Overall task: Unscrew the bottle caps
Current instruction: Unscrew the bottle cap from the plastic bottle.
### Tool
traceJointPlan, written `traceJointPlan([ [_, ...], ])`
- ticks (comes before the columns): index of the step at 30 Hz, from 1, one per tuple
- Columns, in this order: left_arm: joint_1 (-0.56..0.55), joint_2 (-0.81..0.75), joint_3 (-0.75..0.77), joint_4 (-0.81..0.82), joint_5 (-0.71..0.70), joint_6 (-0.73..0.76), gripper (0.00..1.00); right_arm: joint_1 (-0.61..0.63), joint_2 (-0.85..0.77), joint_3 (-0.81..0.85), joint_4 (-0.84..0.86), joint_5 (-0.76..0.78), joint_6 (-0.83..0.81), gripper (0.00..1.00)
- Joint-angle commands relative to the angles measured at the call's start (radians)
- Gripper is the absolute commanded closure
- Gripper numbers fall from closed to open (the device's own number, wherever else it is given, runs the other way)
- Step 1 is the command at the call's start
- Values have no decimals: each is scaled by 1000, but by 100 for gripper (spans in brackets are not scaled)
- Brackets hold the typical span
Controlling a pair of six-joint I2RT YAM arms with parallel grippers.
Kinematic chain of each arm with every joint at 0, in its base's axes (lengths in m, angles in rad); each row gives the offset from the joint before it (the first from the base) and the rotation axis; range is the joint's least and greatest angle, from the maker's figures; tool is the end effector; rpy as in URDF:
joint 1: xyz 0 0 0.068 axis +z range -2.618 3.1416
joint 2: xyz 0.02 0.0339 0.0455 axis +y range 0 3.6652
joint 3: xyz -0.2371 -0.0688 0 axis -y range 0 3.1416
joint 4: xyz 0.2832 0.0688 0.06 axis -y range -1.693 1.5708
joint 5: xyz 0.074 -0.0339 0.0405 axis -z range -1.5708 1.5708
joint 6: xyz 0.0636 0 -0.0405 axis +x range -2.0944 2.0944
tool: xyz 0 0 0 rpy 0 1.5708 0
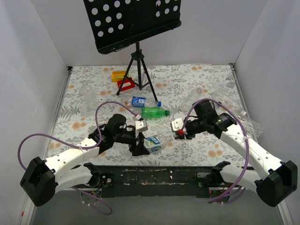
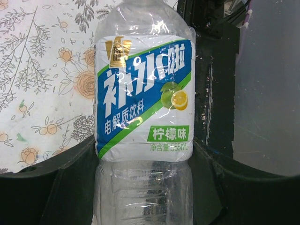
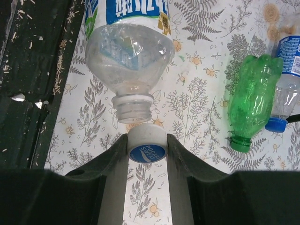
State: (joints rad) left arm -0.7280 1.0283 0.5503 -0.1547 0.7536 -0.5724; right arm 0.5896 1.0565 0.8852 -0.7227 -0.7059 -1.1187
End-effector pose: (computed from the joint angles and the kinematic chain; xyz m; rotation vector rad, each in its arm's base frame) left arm 0.1754 -0.2146 0.1684 0.6669 2.3572 -1.4933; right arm 0.2009 0.1840 0.2354 -1.8915 1.2602 0.5940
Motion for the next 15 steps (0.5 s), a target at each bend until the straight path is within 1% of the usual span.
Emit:
traceJointPlan([
  [1,2,-40,20,11,-43,43,100,-2,-7,-3,72,2,112,90],
  [2,1,-53,19,12,-51,49,100,-4,-7,-5,86,2,144,85],
  [4,-1,-69,11,7,-63,58,100,-7,-7,0,101,-13,212,66],
  [6,-8,-83,8,3,-80,65,100,-23,-6,9,94,-53,250,45],
  [8,-22,-93,7,-6,-108,72,100,-42,0,24,89,-92,289,32],
  [11,-54,-103,7,-28,-177,97,100,-56,26,84,27,-136,318,20],
  [15,-108,-116,7,-43,-279,118,100,-71,79,173,-107,-159,313,13],
])
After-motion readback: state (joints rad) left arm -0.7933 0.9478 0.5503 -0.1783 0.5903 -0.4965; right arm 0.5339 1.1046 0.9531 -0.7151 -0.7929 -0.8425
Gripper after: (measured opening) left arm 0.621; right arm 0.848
